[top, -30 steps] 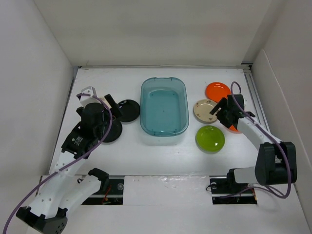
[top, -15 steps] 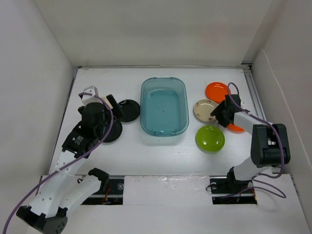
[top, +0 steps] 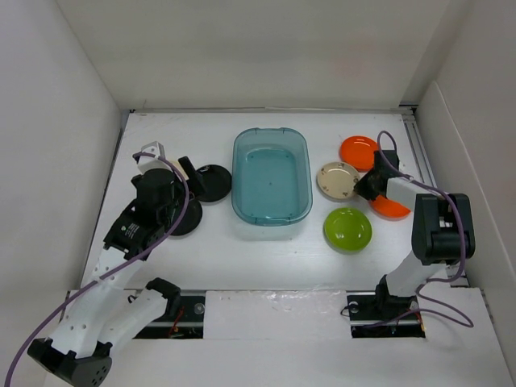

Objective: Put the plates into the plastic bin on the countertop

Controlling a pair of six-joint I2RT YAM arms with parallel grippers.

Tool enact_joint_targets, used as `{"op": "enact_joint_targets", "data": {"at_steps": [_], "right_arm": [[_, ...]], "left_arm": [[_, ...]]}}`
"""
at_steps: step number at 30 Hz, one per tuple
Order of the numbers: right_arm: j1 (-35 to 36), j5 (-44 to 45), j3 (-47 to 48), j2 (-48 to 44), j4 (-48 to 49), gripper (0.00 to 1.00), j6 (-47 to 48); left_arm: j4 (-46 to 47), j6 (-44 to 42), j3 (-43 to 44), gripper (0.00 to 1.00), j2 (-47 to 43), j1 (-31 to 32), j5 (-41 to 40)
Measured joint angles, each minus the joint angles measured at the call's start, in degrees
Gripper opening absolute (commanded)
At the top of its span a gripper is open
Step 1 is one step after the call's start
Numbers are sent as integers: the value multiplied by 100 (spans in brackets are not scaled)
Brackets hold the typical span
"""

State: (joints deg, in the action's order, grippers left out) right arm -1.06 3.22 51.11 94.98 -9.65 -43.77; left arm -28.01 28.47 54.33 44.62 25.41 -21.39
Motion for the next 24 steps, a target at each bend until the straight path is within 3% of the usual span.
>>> {"op": "enact_joint_targets", "data": {"at_steps": [5, 14, 24], "right_arm": [[-42, -74, 22, 7, 28, 0, -20], [-44, -205, 103, -138, 101, 0, -114], [232, -13, 883, -1655, -586, 0, -125]], "left_arm": [[0, -2, 0, 100, 4, 0, 0], [11, -4, 0, 100, 205, 0, 2], [13, 70, 0, 100, 413, 0, -35]]}}
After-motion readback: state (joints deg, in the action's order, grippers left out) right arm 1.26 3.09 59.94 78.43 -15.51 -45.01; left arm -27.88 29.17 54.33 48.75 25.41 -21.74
